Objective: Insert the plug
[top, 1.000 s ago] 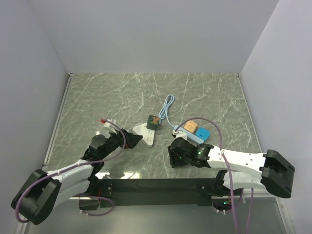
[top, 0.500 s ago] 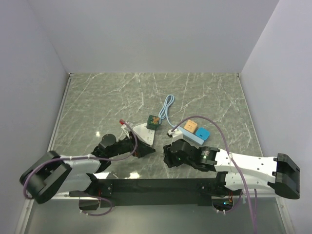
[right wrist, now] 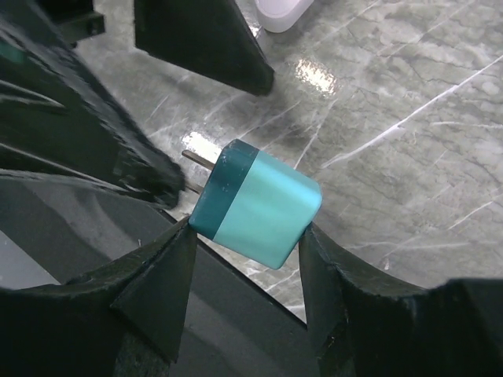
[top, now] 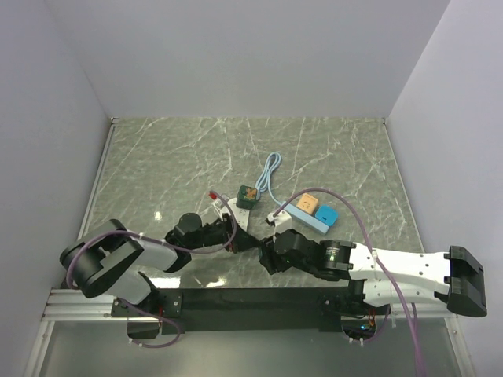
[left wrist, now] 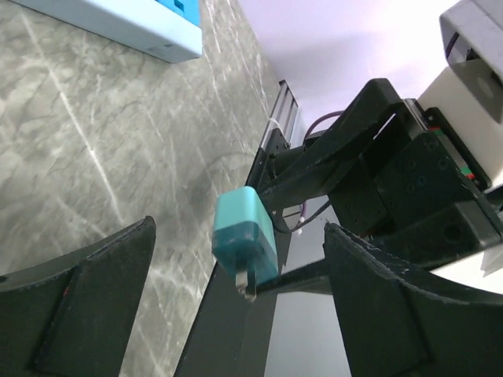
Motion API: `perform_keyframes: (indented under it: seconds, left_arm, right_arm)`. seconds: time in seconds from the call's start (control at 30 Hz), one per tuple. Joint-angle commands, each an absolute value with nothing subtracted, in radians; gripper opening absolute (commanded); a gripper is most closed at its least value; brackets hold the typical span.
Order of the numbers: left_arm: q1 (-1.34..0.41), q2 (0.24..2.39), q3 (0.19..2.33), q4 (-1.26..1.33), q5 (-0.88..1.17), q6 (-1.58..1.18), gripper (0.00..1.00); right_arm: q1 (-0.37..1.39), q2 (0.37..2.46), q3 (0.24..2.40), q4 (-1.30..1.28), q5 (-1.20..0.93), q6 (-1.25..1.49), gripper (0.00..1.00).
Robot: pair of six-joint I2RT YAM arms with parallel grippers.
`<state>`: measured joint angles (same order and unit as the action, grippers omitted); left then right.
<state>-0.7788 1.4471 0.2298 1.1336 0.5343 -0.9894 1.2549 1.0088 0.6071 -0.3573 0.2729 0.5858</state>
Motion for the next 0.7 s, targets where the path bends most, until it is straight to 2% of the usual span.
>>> perform_keyframes:
  seconds: [0.0, 0.17, 0.3, 0.47, 0.57, 0.6, 0.67]
  left_arm:
    - [-0.802, 1.486, 0.279, 1.198, 0.549, -0.997, 0.92]
    - [-0.827, 1.535, 0.296, 1.226, 0.565, -1.014, 0.84]
    - [-0.834, 1.551, 0.298, 1.238, 0.561, -1.017, 0.69]
    - [-0.842, 1.557, 0.305, 1.25, 0.578, -1.019, 0.57]
    - [-0.845, 1.583, 0.299, 1.314, 0.607, -1.04, 0.43]
    - [-0.844, 1.594, 0.298, 1.363, 0.617, -1.051, 0.31]
    - [-0.845, 1.624, 0.298, 1.416, 0.649, -1.081, 0.19]
  right_arm:
    - [1.267, 0.979, 0.649, -0.314, 0.318, 0.586, 0.38]
    - [1.27, 0.965, 0.647, -0.322, 0.342, 0.594, 0.38]
    - [1.27, 0.943, 0.635, -0.311, 0.348, 0.597, 0.37]
    - [1.272, 0.927, 0.626, -0.307, 0.35, 0.601, 0.37]
    - [1.272, 0.923, 0.623, -0.302, 0.351, 0.6, 0.38]
    - [1.272, 0.923, 0.623, -0.302, 0.356, 0.607, 0.43]
    - [1.272, 0.919, 0.626, -0.307, 0.364, 0.609, 0.5]
